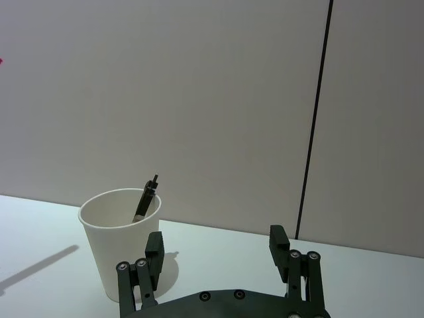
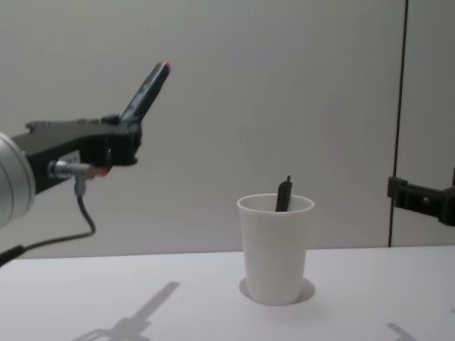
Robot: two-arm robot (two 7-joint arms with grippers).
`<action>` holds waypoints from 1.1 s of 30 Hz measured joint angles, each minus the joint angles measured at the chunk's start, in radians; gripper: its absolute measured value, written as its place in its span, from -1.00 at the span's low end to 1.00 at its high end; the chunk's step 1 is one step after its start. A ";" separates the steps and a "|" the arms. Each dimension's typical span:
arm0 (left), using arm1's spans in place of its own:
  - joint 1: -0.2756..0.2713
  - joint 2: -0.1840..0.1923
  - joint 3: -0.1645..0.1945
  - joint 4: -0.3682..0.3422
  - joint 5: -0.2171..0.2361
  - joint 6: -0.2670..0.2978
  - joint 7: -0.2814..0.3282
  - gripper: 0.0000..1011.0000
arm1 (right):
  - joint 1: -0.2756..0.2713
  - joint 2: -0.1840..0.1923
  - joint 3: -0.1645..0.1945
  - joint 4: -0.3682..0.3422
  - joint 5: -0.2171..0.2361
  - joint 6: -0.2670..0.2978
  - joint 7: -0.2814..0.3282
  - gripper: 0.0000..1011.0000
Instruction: Place the pen into the pen holder.
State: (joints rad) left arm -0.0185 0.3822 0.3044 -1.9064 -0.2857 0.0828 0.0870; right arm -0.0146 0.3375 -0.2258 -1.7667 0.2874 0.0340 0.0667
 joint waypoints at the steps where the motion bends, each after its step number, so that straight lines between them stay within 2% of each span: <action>1: -0.001 0.000 -0.001 0.002 -0.002 -0.007 -0.010 -0.65 | 0.000 0.000 0.000 0.000 0.000 0.000 0.000 0.98; 8: -0.023 -0.001 -0.005 0.023 -0.023 -0.078 -0.128 -0.65 | 0.000 0.000 0.000 0.000 0.000 0.000 0.000 0.98; 9: -0.023 -0.001 -0.005 0.023 -0.023 -0.078 -0.128 -0.65 | 0.000 0.000 0.000 0.000 0.000 0.000 0.000 0.98; 13: -0.040 -0.008 -0.004 0.041 -0.037 -0.107 -0.204 -0.65 | 0.000 0.000 0.000 0.000 0.000 0.000 0.000 0.98; 21: -0.079 -0.032 0.007 0.087 -0.058 -0.131 -0.336 -0.65 | 0.000 0.000 0.000 0.000 0.000 0.000 0.000 0.98; 22: -0.079 -0.032 0.007 0.087 -0.058 -0.131 -0.336 -0.65 | 0.000 0.000 0.000 0.000 0.000 0.000 0.000 0.98; 25: -0.101 -0.048 0.015 0.114 -0.064 -0.136 -0.398 -0.65 | 0.000 0.000 0.000 0.000 0.000 0.000 0.000 0.98; 33: -0.146 -0.084 0.034 0.170 -0.065 -0.137 -0.496 -0.65 | 0.000 0.000 0.000 0.000 0.000 0.000 0.000 0.98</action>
State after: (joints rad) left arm -0.1641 0.2982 0.3382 -1.7364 -0.3505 -0.0541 -0.4086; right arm -0.0146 0.3374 -0.2258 -1.7667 0.2874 0.0340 0.0667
